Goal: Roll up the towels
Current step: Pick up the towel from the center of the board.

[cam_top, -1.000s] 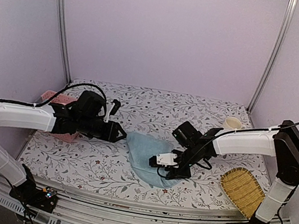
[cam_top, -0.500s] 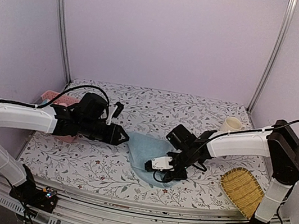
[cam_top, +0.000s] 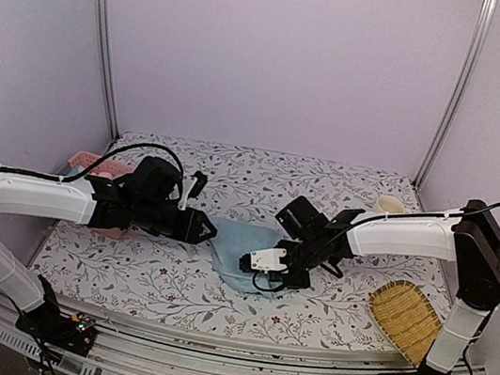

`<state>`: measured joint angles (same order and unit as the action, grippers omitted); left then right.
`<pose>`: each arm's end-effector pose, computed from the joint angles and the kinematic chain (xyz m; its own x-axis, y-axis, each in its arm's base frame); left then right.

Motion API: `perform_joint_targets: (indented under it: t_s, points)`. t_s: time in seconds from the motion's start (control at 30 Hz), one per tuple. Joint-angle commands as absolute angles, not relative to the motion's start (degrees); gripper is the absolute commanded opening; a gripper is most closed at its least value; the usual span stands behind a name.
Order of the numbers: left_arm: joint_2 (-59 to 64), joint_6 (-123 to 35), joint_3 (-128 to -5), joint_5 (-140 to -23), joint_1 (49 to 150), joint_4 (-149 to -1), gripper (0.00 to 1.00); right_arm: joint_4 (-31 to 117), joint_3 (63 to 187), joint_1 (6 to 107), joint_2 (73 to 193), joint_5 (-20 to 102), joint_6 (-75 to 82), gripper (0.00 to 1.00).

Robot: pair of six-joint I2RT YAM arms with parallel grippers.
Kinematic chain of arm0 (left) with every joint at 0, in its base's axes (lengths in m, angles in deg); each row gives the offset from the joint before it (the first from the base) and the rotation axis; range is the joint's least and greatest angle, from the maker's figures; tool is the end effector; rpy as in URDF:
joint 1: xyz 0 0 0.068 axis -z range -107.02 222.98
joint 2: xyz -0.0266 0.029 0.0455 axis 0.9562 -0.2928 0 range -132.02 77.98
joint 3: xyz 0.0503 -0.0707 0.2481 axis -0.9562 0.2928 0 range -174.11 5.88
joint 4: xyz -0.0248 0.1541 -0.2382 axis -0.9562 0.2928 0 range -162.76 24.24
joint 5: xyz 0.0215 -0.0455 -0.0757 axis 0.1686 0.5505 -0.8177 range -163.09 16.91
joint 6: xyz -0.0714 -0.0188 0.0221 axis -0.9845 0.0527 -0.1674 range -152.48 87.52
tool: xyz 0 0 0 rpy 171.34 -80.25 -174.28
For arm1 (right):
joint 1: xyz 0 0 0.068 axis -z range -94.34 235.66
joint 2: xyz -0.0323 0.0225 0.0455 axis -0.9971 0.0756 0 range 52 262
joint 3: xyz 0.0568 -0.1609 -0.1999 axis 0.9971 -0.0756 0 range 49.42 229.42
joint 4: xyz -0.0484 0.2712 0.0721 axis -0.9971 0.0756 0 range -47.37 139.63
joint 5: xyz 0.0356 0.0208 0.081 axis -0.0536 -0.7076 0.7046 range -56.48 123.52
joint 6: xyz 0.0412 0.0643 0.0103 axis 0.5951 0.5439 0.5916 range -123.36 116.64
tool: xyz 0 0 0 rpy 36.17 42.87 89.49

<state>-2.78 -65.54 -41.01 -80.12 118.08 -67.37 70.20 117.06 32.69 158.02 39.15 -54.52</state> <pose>0.2374 -0.2495 0.1754 -0.7943 0.0302 -0.6068 0.4017 0.7754 -0.4872 0.2330 0.3195 0.1097 0.2926 -0.8992 -0.3253 -0.9417 -0.2120 -0.2612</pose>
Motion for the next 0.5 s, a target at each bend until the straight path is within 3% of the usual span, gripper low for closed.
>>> perform_joint_targets:
  t_s: [0.0,0.13,0.3,0.47]
  points:
    - [-3.7,-65.77,-40.27,-80.19,119.2,-68.46,0.42,73.51,121.75,32.66,155.25,39.24,-53.1,0.04]
    - [-3.54,-65.97,-39.87,-80.04,119.37,-68.49,0.42,77.01,124.37,33.01,156.33,45.05,-51.3,0.05]
    - [-2.82,-66.2,-39.24,-80.01,119.52,-68.46,0.42,91.17,131.97,33.12,161.58,59.77,-51.82,0.24]
    - [-2.44,-66.32,-38.5,-79.4,119.62,-68.3,0.43,85.83,131.25,34.11,160.47,58.25,-48.84,0.27]
